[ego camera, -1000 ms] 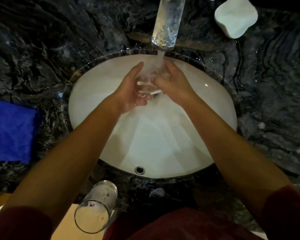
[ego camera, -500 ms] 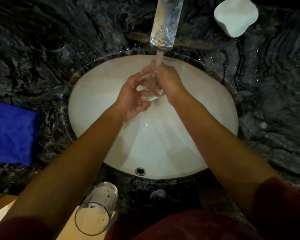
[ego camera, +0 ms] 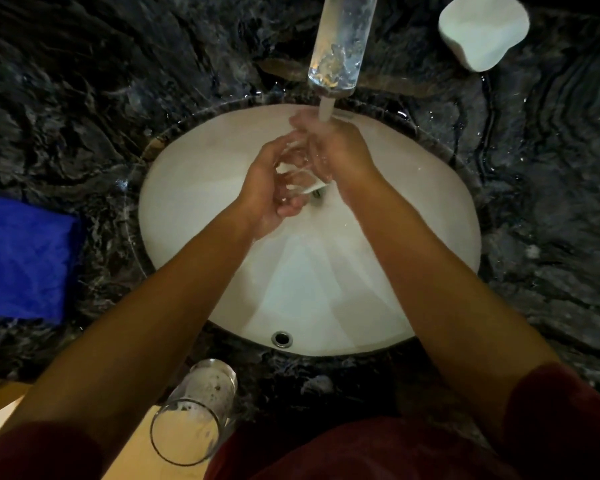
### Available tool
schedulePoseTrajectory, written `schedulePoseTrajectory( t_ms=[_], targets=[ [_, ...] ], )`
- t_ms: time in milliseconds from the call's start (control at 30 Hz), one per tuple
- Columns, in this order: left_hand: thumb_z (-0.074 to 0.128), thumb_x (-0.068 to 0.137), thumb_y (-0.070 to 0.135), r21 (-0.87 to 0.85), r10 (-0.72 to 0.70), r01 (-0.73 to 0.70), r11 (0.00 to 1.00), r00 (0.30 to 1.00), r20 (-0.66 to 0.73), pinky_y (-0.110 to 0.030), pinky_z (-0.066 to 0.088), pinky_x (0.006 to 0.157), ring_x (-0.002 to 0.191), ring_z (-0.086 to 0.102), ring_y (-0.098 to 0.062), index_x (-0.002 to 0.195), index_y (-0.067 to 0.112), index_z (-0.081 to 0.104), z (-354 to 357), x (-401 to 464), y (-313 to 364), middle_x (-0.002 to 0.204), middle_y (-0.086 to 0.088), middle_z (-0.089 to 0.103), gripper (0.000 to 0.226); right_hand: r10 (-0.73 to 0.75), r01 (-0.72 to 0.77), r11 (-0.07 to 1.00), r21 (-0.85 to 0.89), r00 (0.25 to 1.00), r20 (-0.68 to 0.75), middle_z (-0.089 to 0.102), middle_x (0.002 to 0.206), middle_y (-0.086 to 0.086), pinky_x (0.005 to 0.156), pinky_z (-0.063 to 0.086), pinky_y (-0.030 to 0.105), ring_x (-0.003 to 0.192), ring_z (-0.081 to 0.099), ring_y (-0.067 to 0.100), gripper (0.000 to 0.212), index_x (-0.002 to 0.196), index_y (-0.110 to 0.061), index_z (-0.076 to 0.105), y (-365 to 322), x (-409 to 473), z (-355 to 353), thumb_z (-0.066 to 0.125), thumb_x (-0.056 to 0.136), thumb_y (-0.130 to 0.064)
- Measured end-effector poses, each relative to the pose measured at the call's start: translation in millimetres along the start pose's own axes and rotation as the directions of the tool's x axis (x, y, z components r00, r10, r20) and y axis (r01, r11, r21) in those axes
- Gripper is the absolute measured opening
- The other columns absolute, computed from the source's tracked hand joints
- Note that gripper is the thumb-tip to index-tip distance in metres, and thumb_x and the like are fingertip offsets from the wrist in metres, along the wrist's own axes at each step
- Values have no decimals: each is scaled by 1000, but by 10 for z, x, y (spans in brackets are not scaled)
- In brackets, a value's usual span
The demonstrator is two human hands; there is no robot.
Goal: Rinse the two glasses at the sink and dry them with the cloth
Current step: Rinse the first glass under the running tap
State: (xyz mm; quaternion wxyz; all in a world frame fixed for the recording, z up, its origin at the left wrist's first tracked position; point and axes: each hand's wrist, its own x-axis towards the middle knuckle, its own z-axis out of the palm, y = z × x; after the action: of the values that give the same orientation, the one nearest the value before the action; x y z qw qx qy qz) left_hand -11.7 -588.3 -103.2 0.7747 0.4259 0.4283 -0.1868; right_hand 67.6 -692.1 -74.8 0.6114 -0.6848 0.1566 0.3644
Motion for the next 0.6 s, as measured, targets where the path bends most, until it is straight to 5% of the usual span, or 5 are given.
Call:
schedulePoseTrajectory(
  t_ms=[133, 233, 300, 467, 600],
  targets=[
    [45, 103, 46, -38, 39, -43, 998, 996, -84, -25, 43, 52, 61, 56, -21, 100, 14, 63, 104, 43, -46, 76, -6, 64, 37, -207, 133, 923, -361, 962, -176, 72, 104, -3, 86, 55, 39, 98, 68, 19, 24, 112, -22, 68, 290, -128, 144, 53, 98, -34],
    [39, 109, 27, 2, 115, -115, 993, 988, -107, -30, 49, 91, 101, 63, -16, 111, 13, 62, 169, 8, -83, 100, -4, 65, 26, -559, 349, 555, -755, 829, -28, 59, 142, 18, 114, 41, 46, 135, 54, 33, 44, 138, -7, 60, 528, -433, 289, 54, 98, -24],
    [41, 109, 26, 123, 156, -140, 982, 979, -129, -23, 51, 83, 93, 67, -6, 113, 14, 61, 173, -65, -84, 101, 0, 67, 24, -695, 501, 395, -770, 711, 106, 66, 133, 22, 116, 37, 50, 132, 57, 39, 39, 127, 2, 67, 603, -435, 247, 54, 95, -14],
    [51, 99, 43, 418, 276, -217, 882, 957, -85, -29, 40, 62, 67, 56, -11, 101, 24, 61, 71, -174, 20, 80, 7, 67, 21, -223, 271, 772, -575, 962, 155, 76, 98, 4, 91, 54, 38, 95, 70, 23, 23, 94, -20, 73, 80, -13, -103, 51, 97, -27],
    [47, 103, 42, -52, 197, -200, 978, 978, -65, -21, 28, 43, 53, 48, -14, 106, 17, 63, 134, -248, 50, 87, -4, 64, 30, -18, -11, 995, 95, 952, 307, 69, 99, 18, 94, 51, 43, 97, 65, 31, 25, 94, -8, 73, 49, 82, -253, 51, 99, -19]
  ],
)
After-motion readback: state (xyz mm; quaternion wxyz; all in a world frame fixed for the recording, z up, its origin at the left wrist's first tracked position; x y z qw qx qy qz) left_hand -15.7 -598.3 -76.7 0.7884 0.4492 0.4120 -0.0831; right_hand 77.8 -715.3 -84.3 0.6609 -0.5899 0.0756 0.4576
